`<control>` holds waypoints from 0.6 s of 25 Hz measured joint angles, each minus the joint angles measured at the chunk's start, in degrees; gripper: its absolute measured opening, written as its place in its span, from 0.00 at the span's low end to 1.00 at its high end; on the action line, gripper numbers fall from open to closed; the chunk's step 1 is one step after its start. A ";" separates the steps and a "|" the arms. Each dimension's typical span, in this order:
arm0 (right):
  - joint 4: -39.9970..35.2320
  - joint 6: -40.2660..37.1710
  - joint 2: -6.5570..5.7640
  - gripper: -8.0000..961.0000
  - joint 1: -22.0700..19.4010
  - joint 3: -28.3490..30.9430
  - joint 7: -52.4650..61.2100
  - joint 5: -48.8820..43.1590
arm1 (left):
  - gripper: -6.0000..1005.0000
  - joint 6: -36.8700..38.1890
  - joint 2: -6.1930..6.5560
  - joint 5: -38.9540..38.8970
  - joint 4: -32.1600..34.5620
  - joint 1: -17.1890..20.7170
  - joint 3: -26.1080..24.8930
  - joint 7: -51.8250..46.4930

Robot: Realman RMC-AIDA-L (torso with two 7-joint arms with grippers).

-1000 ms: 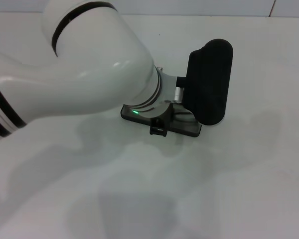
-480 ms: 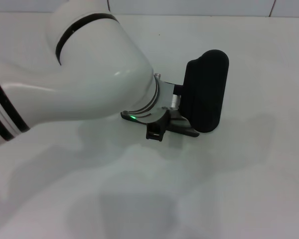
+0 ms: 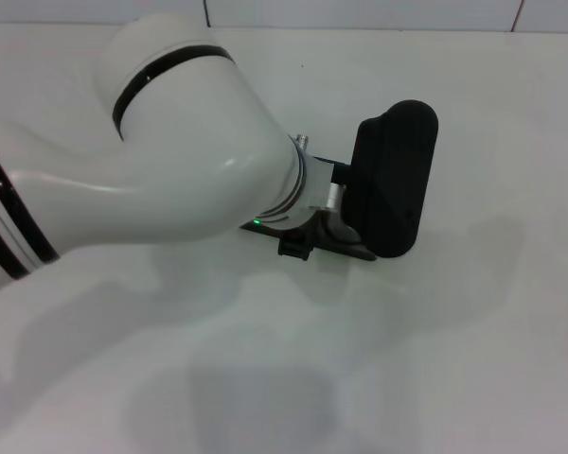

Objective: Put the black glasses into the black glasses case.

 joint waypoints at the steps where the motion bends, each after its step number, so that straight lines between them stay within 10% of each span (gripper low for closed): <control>1: 0.00 0.01 0.00 0.46 0.00 0.00 -0.03 -0.01 | 0.29 -0.11 -0.02 0.03 0.02 0.00 0.10 -0.01; 15: -0.03 0.07 -0.13 0.46 0.02 0.21 -0.30 0.11 | 0.39 1.63 0.27 1.67 5.86 0.81 -0.53 -1.60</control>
